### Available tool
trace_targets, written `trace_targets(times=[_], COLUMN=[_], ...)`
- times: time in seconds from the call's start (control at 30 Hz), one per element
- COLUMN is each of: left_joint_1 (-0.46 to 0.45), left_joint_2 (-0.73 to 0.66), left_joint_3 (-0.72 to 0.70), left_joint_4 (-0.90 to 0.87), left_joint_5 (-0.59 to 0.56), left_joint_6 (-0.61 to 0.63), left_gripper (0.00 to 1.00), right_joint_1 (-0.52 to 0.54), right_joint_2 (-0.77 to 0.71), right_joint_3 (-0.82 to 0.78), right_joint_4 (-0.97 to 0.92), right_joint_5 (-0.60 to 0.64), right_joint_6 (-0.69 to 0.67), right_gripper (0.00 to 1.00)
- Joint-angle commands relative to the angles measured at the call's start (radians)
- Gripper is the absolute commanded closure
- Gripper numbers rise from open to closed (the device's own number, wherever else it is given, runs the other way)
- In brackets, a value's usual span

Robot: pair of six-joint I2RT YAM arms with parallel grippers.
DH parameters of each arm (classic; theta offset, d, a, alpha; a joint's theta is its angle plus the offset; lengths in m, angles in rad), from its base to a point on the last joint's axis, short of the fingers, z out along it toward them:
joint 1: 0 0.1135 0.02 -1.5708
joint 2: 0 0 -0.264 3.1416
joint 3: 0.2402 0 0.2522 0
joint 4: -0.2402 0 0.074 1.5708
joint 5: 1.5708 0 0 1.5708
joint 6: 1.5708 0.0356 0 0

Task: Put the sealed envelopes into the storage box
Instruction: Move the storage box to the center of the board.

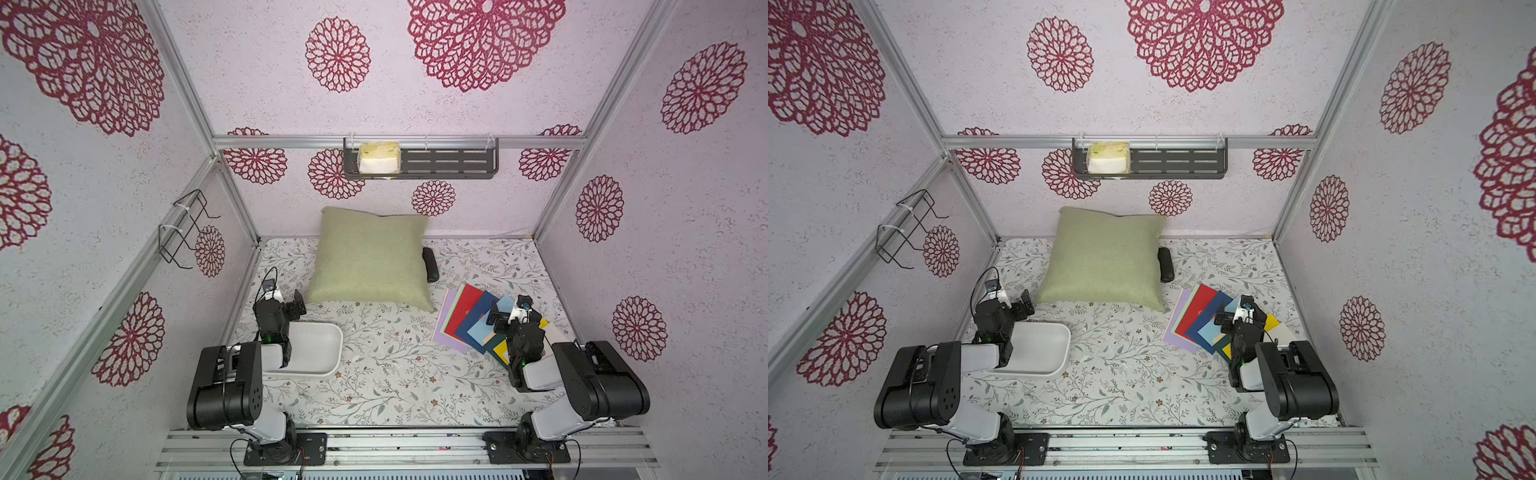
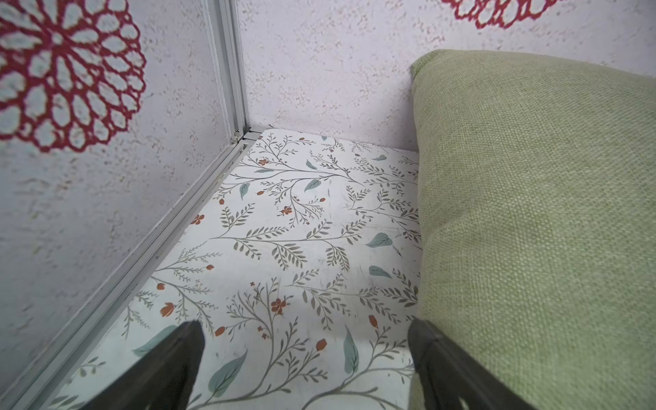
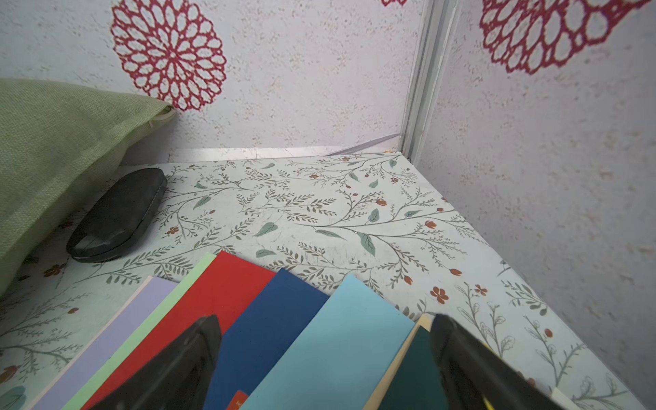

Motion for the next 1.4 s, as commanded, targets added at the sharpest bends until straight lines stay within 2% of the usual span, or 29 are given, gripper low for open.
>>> trace_targets(times=[0.0,1.27,1.3,1.37], left_joint_1=[0.001,0.004,0.002,-0.044], left_joint_2=[0.001,0.002,0.000,-0.063], left_joint_3=[0.004,0.005,0.002,-0.001], left_joint_4=[0.027,0.026,0.031,0.011], left_joint_5=[0.002,0.005,-0.006,-0.203], left_joint_6=[0.008,0.006,0.001,-0.008], left_gripper=[0.03,0.02,0.03,0.03], right_joint_1=[0.003,0.001,-0.002,-0.012], right_joint_2=[-0.008,-0.009,-0.009,-0.012], right_joint_3=[0.020,0.020,0.022,0.020], right_joint_4=[0.021,0.021,0.016,0.015], right_joint_5=[-0.014,-0.014,-0.020,-0.039], right_joint_6=[-0.015,-0.015,-0.013,-0.007], right_gripper=[0.01,0.01,0.01,0.01])
